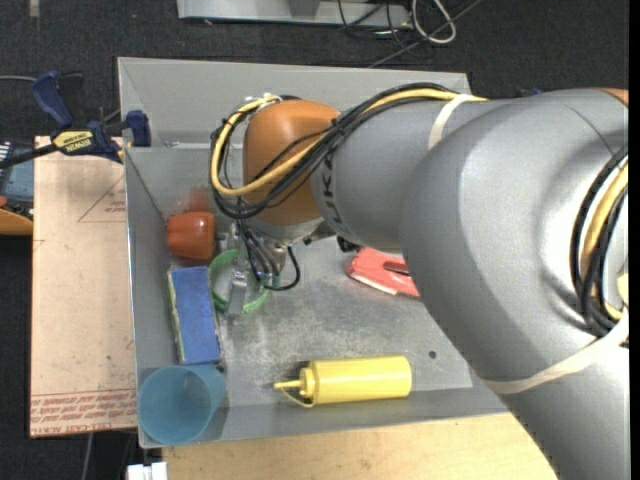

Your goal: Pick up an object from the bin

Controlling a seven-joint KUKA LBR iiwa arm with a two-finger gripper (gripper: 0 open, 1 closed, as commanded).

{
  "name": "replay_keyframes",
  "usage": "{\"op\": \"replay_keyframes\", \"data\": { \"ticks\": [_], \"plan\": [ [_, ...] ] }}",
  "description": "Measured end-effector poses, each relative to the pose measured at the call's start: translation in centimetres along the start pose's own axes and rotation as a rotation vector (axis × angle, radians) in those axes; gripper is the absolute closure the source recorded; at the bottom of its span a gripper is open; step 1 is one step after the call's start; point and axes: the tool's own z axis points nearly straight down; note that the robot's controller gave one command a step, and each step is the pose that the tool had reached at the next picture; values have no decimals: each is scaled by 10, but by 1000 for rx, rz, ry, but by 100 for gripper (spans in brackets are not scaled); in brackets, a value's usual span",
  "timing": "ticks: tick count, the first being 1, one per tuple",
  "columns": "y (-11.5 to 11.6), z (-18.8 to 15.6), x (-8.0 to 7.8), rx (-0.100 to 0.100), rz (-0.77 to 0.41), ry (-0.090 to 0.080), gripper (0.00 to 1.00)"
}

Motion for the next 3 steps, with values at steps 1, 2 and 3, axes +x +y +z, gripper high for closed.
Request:
{"op": "replay_keyframes", "data": {
  "ticks": [1, 2, 3],
  "plan": [
    [-13, -3, 11, -10, 155, -9, 100],
    [-13, -3, 11, -10, 155, -9, 100],
    [-14, -19, 12, -7, 155, -4, 100]
  ]
}}
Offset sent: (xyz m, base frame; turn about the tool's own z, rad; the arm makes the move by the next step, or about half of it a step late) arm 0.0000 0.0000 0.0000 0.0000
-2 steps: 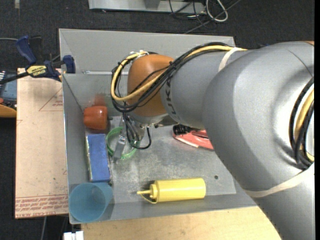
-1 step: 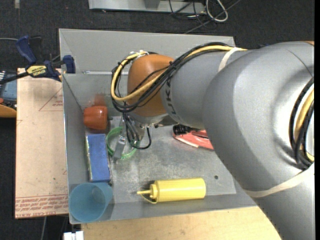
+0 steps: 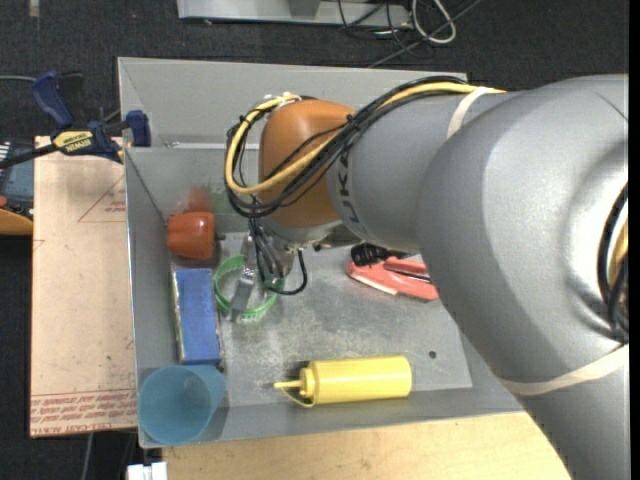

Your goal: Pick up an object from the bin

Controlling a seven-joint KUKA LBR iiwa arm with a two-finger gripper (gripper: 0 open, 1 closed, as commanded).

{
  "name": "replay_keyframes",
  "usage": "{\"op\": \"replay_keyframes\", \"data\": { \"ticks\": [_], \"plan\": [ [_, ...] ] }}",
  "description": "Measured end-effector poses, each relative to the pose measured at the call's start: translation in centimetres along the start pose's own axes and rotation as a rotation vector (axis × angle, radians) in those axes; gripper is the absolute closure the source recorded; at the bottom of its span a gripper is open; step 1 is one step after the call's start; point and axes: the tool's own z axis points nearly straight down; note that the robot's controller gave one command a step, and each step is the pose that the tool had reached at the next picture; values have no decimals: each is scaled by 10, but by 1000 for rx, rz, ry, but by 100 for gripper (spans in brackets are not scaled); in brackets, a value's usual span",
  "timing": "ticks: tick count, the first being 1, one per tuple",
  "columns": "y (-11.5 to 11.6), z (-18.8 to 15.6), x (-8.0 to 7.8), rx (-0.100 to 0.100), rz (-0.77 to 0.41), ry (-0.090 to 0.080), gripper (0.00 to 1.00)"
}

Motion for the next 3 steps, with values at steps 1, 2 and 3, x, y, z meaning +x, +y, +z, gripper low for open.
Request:
{"op": "replay_keyframes", "data": {
  "ticks": [1, 2, 3],
  "plan": [
    [1, -24, -1, -2, -1, -3, 100],
    [0, -27, -1, -1, -1, -2, 100],
    [0, -40, -1, 0, -2, 2, 100]
  ]
}}
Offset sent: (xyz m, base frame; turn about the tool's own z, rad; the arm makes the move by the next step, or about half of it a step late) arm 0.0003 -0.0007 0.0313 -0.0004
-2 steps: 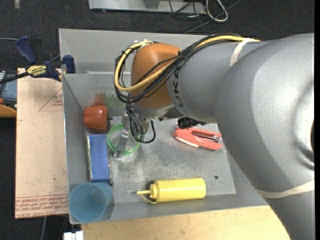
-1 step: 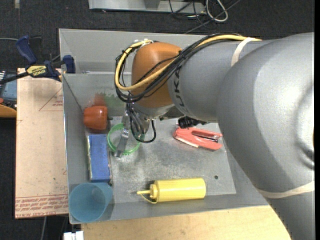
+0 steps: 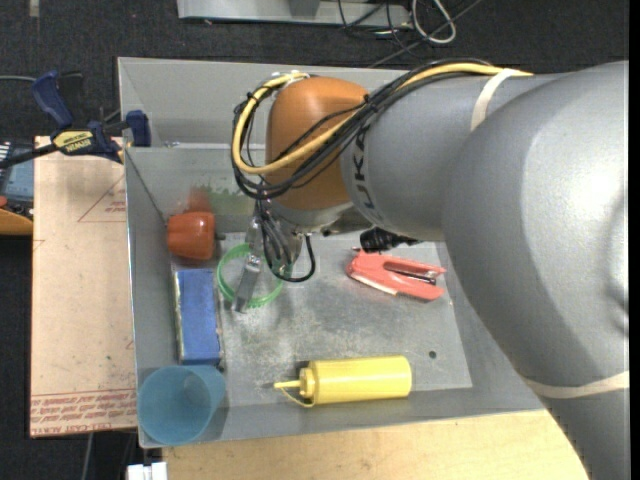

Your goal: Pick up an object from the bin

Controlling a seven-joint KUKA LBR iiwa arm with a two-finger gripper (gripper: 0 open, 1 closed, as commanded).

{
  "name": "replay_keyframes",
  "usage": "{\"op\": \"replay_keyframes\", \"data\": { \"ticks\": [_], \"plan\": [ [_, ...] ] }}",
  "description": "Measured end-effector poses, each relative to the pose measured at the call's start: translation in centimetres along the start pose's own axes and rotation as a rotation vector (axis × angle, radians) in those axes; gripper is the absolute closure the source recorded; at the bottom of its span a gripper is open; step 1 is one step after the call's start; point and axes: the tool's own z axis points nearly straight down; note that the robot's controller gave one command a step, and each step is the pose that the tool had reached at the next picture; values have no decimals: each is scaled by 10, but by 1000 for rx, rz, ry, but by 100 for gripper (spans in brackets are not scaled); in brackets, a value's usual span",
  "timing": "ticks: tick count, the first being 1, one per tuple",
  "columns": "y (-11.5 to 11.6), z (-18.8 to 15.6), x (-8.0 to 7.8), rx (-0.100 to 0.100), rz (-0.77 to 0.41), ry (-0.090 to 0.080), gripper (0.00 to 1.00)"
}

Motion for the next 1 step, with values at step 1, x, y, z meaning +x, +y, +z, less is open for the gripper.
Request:
{"op": "replay_keyframes", "data": {
  "ticks": [1],
  "plan": [
    [1, -33, 0, 1, -2, 2, 100]
  ]
}}
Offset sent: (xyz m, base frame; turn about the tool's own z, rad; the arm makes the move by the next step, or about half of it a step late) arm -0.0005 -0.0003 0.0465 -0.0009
